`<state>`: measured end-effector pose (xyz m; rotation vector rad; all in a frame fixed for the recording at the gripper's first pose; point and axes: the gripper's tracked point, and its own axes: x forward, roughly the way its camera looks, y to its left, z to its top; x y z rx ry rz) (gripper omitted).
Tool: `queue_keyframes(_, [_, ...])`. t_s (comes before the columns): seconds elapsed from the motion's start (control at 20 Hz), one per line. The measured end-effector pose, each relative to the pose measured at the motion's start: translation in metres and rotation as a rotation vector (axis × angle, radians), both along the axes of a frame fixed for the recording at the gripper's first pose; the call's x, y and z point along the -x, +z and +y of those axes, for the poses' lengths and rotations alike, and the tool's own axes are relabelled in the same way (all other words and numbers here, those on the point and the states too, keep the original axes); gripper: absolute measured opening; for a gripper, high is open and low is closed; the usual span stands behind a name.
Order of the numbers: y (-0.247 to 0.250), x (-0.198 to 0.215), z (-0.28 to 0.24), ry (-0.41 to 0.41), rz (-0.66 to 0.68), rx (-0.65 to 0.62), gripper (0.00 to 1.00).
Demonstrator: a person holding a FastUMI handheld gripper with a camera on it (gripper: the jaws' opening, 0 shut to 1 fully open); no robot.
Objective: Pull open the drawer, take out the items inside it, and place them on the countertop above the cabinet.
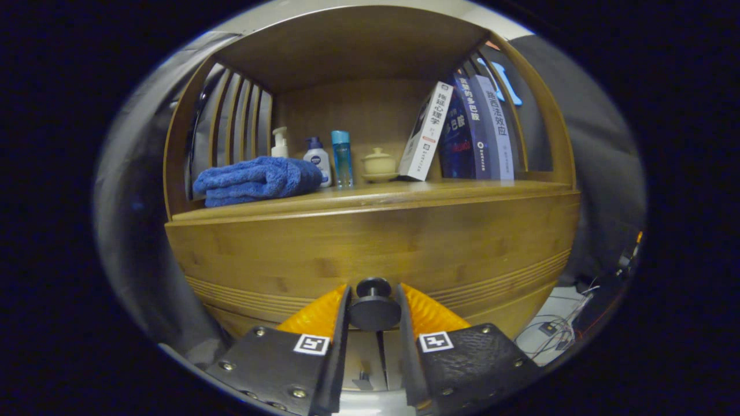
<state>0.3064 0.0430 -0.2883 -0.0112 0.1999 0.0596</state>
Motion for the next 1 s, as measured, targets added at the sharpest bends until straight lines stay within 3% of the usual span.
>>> queue_keyframes(0.1, [-0.003, -0.004, -0.002, -0.029, 0.014, 0.009, 0.37])
queue_keyframes(0.15, [-0.001, 0.003, -0.002, -0.032, 0.012, -0.002, 0.30])
queue_keyframes(1.0, [-0.002, 0.109, -0.021, -0.017, 0.052, -0.002, 0.29])
